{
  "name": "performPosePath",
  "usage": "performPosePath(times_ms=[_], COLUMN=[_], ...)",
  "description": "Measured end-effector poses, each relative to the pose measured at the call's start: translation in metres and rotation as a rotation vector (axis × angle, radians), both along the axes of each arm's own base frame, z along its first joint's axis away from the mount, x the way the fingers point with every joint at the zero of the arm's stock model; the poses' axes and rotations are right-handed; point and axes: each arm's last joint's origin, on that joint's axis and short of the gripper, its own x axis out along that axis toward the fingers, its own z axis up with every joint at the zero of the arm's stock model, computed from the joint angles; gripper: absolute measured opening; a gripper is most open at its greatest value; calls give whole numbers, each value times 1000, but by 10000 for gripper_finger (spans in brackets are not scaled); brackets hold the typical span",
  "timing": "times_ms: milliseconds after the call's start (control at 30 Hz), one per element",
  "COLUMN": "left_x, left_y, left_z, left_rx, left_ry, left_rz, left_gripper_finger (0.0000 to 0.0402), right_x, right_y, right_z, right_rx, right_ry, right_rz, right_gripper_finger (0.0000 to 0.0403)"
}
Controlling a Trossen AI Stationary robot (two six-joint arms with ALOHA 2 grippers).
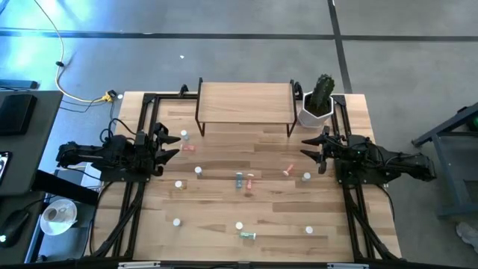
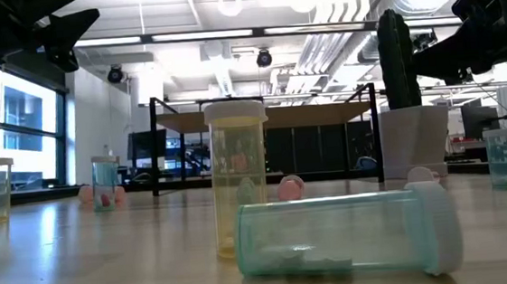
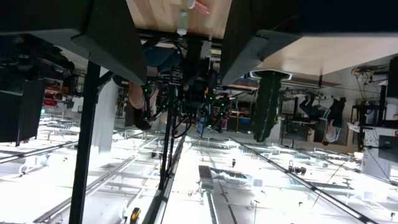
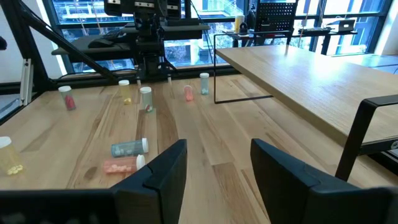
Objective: Pick and place medicine bottles onto shelf by color
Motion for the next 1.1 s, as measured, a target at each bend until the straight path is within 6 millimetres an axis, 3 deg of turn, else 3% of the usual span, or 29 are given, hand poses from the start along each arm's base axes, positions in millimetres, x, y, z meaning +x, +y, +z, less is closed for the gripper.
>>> performPosePath(times_ms=[1100], left_x=[0], left_y=[0], left_z=[0], left_rx=[-80], left_ry=[-18], left_rz=[-32], left_gripper_finger=[195], right_x=[0], right_y=[0], right_z=[0], right_rx=[0], right_ry=[0], right_rz=[0], right_gripper_finger=[170])
